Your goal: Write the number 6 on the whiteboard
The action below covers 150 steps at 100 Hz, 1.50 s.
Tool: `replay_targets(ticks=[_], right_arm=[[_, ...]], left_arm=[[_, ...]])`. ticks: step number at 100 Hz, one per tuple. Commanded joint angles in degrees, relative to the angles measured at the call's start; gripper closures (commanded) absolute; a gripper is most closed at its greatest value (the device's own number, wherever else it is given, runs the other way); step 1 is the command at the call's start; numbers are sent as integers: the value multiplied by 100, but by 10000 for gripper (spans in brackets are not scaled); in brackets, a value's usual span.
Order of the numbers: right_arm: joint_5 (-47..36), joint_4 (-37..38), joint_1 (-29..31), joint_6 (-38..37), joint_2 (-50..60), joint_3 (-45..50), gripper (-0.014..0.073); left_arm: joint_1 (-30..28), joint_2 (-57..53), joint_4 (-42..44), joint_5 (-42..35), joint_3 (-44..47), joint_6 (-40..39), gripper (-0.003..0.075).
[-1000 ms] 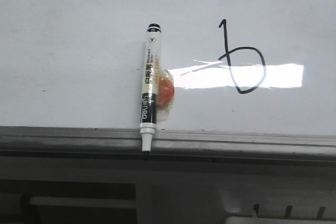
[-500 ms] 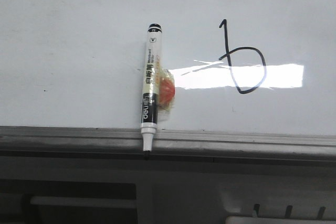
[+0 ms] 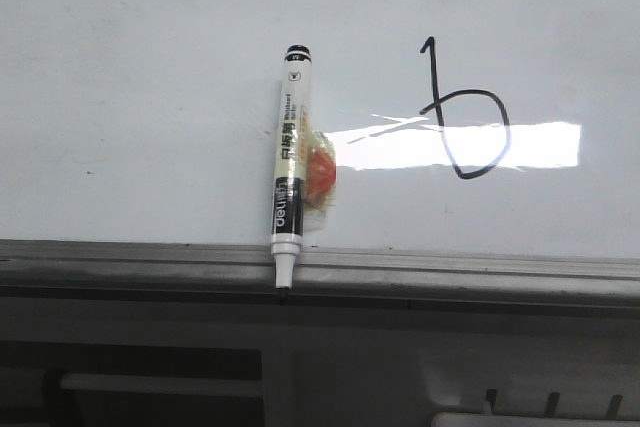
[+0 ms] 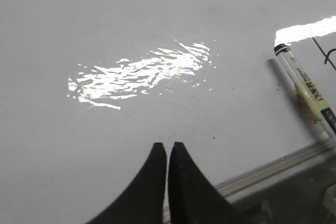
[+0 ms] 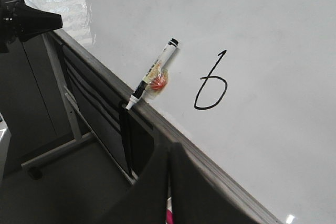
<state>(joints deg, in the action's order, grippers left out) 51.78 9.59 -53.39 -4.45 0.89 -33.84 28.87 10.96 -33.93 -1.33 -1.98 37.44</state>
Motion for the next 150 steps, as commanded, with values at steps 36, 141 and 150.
replay_targets(ticks=[36,141,150], right_arm=[[-433,55,42,-3,32,-113,648],[-871,1250,979,-12,66,897,648],[-2081,982,1792,-12,66,1500,648]], left_arm=[[-1949,-1281,3251,1465,465,-3177,739],[-2001,-1281,3261,1596,476,-3177,739],[-2001,-1281,3261,1596,476,-3177,739]])
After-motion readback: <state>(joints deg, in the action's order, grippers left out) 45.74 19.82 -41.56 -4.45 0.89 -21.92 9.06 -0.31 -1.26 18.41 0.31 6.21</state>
